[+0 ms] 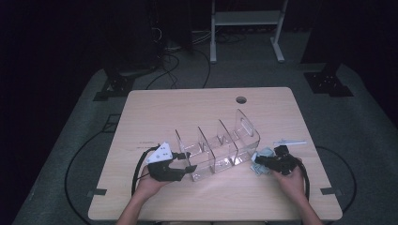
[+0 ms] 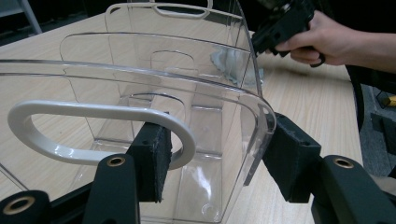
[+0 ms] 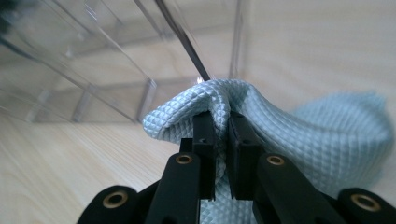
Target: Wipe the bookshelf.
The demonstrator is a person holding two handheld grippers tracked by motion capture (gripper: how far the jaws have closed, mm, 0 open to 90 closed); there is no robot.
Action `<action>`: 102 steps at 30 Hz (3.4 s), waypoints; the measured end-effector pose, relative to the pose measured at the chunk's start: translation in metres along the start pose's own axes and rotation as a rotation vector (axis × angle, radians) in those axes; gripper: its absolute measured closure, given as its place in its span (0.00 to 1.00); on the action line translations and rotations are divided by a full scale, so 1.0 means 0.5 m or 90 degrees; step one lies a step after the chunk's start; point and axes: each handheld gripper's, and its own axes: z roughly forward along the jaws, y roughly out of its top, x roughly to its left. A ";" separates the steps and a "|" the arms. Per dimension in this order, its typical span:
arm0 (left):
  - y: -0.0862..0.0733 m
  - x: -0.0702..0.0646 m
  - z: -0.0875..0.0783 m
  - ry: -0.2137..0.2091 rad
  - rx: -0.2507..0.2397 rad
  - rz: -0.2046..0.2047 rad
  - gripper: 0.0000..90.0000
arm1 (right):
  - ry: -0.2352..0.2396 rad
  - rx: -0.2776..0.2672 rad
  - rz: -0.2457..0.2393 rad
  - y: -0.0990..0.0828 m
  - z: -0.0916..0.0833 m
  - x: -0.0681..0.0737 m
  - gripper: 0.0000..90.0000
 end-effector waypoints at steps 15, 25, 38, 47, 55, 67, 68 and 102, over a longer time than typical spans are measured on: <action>0.001 -0.004 0.003 0.004 0.002 -0.002 0.50 | 0.010 -0.050 -0.004 0.017 -0.020 0.015 0.92; 0.002 -0.004 0.004 0.004 0.006 -0.004 0.50 | 0.013 -0.053 0.007 0.018 -0.019 0.006 0.92; 0.002 -0.006 0.004 0.003 0.008 -0.005 0.50 | 0.015 -0.056 0.016 0.019 -0.016 0.001 0.92; 0.003 -0.008 0.004 0.001 0.008 -0.004 0.50 | 0.007 -0.055 0.008 0.021 -0.014 0.009 0.92; 0.003 -0.010 0.004 0.003 0.011 -0.004 0.50 | -0.001 -0.016 0.015 0.010 0.007 -0.002 0.92; 0.004 -0.010 0.004 0.004 0.011 -0.004 0.51 | 0.004 -0.039 0.015 0.016 -0.005 0.009 0.92; 0.005 -0.010 0.004 0.005 0.010 -0.004 0.50 | 0.012 -0.052 0.000 0.020 -0.018 0.019 0.92; 0.007 -0.021 0.014 0.011 0.012 0.002 0.51 | 0.030 0.040 -0.085 0.006 0.070 0.115 0.92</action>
